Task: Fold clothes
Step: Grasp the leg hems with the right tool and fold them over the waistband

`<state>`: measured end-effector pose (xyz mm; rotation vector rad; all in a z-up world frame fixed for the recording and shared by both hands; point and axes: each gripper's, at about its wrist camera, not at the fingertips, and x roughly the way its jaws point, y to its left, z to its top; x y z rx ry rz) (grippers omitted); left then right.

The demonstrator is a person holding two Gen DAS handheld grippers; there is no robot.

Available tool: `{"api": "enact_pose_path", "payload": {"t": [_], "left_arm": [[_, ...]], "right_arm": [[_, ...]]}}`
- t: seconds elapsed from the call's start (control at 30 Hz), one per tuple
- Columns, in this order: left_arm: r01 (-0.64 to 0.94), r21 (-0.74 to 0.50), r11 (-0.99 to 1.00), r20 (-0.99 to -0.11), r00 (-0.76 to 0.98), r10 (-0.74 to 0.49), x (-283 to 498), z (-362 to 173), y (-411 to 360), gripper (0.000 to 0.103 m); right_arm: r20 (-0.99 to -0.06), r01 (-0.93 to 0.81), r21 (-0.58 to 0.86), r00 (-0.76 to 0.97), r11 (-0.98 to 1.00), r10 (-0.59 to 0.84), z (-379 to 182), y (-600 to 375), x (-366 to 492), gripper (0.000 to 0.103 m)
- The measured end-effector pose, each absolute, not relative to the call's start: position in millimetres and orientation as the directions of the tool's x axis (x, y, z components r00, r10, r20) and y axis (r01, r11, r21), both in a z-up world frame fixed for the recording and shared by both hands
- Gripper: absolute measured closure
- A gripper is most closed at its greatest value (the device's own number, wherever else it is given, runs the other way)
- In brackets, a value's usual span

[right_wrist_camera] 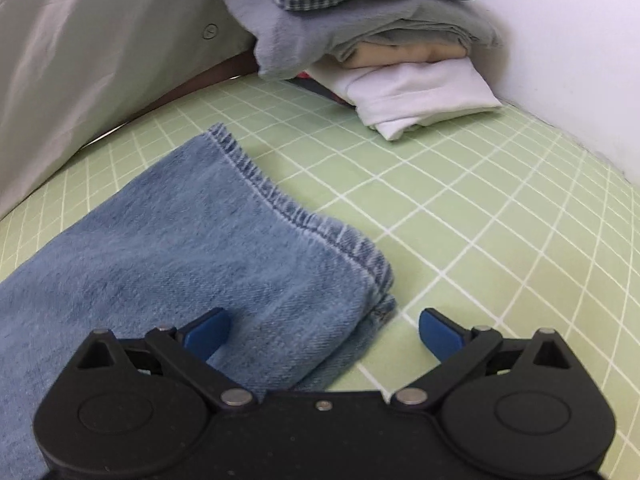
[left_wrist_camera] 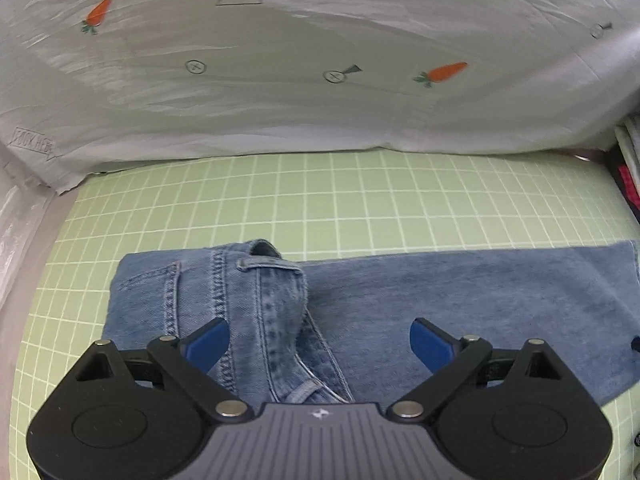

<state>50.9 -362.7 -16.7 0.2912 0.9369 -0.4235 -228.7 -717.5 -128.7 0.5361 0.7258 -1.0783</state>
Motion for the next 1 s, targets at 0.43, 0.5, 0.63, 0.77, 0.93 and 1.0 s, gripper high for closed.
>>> {"api": "enact_pose_path", "payload": {"t": [0.43, 0.5, 0.63, 0.77, 0.93, 1.0], "left_arm": [[0.302, -0.025, 0.953, -0.818, 0.542, -0.193, 44, -15, -294, 0.006], [0.254, -0.069, 0.965, -0.812, 0.547, -0.202, 49, -12, -273, 0.006], [0.208, -0.087, 0.974, -0.801, 0.567, -0.193, 55, -12, -242, 0.006], [0.181, -0.116, 0.977, -0.8, 0.566, -0.2, 60, -19, -212, 0.006], [0.157, -0.137, 0.978, -0.814, 0.546, -0.201, 61, -34, -184, 0.006], [0.154, -0.147, 0.977, -0.818, 0.536, -0.208, 61, -38, -178, 0.006]], "right_arm": [[-0.708, 0.817, 0.049, 0.435, 0.575, -0.557, -84, -705, -196, 0.088], [-0.676, 0.784, 0.042, 0.478, 0.619, -0.56, -64, -689, -179, 0.088], [-0.611, 0.706, 0.023, 0.57, 0.708, -0.549, -24, -652, -144, 0.088], [-0.549, 0.558, -0.042, 0.681, 0.829, -0.485, -1, -580, -93, 0.088], [-0.627, 0.326, -0.105, 0.712, 0.94, -0.317, -41, -476, -41, 0.088], [-0.746, 0.273, -0.094, 0.618, 0.958, -0.249, -86, -450, -26, 0.087]]}}
